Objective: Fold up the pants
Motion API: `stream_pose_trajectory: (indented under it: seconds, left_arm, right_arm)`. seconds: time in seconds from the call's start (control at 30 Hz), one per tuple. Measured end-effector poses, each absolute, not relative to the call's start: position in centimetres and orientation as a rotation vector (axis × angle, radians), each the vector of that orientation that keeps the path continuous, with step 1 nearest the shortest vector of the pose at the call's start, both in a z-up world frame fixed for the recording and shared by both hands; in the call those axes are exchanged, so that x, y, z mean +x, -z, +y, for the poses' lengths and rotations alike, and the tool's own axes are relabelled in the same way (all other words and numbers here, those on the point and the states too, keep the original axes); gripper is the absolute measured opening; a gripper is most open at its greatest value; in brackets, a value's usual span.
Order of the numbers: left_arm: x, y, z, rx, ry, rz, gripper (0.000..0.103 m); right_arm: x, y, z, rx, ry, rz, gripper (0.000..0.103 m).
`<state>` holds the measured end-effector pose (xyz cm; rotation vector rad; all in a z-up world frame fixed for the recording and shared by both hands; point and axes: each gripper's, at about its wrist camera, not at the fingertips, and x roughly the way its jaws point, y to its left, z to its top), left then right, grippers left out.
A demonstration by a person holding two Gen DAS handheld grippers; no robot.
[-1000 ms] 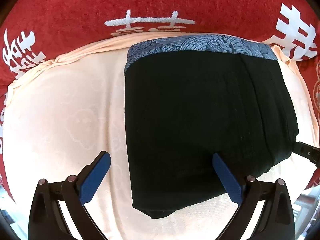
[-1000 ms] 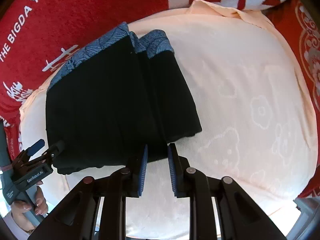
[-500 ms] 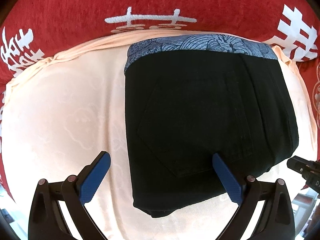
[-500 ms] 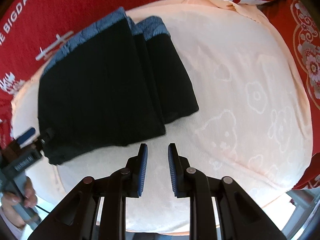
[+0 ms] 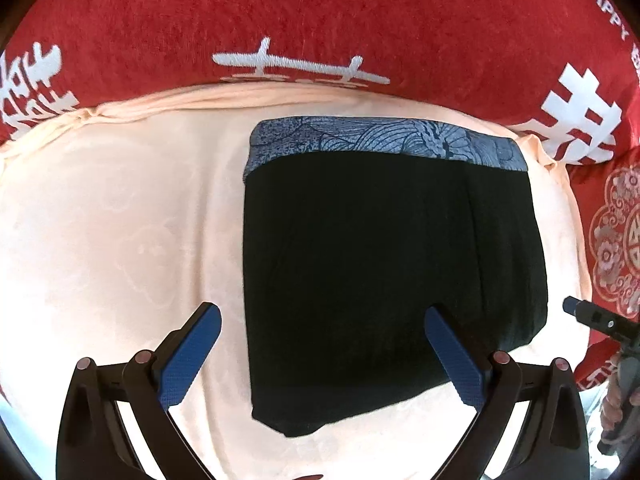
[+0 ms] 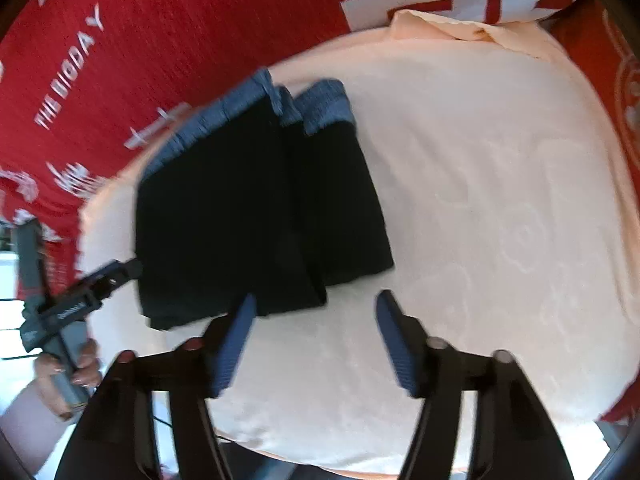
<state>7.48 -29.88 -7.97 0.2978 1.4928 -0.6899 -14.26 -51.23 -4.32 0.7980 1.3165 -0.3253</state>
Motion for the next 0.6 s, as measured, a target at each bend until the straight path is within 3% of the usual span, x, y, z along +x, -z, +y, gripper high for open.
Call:
stream_pose_trajectory:
  seconds: [0.07,0.6]
  left_arm:
    - [8.0,8.5,-30.1,0.278,0.671,1.524,0.102]
    - [10.4,11.5,-27.4,0.135,0.688,1.645,0.102]
  right_arm:
    - [-14.2,4.4,-52.2,0.844,0.274,1.275,0.082]
    - [-10.9,9.8,-57.8,0.997,0.1,1.258,0.083]
